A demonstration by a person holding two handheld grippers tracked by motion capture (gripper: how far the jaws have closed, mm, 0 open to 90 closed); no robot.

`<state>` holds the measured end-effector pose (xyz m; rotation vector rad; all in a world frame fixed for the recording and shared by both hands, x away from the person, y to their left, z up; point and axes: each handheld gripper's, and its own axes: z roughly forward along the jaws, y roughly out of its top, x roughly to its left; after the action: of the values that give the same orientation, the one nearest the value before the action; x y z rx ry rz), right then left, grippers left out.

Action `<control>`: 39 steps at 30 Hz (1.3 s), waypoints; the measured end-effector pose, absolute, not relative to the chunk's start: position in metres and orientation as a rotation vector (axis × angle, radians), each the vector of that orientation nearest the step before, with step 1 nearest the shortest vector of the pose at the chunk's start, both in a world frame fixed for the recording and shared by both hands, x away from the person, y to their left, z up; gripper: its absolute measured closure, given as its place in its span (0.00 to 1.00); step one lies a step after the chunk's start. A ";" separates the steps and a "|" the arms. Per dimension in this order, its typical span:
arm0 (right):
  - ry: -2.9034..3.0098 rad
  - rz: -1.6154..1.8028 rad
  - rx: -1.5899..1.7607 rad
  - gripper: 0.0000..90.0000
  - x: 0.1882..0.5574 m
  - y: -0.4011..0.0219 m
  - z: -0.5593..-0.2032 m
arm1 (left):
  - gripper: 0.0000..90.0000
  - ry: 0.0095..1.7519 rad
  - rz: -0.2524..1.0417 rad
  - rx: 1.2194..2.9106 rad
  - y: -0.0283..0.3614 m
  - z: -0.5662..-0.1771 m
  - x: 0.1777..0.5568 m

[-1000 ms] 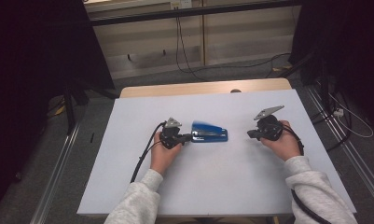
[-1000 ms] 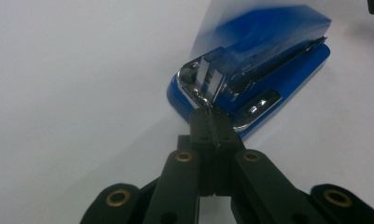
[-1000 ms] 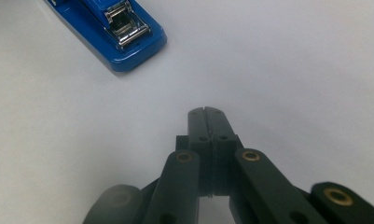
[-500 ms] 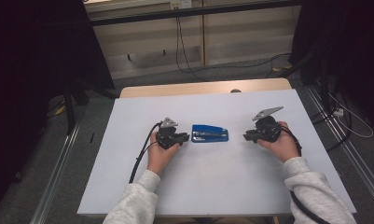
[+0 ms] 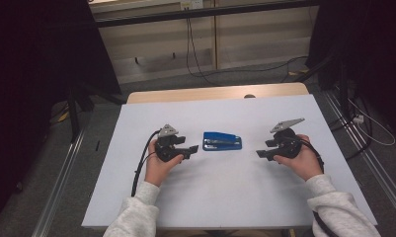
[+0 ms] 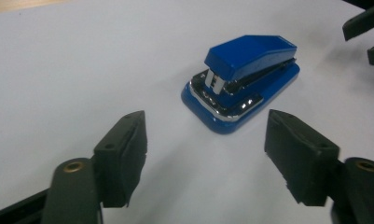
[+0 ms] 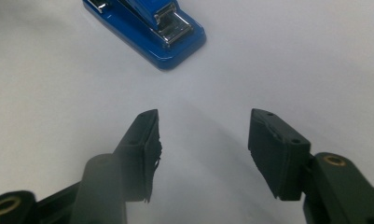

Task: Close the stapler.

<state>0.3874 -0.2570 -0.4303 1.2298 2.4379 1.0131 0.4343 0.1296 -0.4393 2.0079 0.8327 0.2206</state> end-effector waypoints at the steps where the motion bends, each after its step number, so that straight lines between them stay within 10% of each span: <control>1: 2.438 1.013 1.230 0.44 0.387 -0.257 -0.430 | 0.31 0.833 0.215 2.015 0.131 -0.439 0.433; 39: 2.488 0.983 1.212 0.26 0.323 -0.265 -0.435 | 0.11 0.817 0.281 1.973 0.198 -0.425 0.384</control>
<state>0.3234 -0.2650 -0.4346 1.2117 2.4883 0.9825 0.3843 0.1982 -0.4245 1.9731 0.8174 0.2811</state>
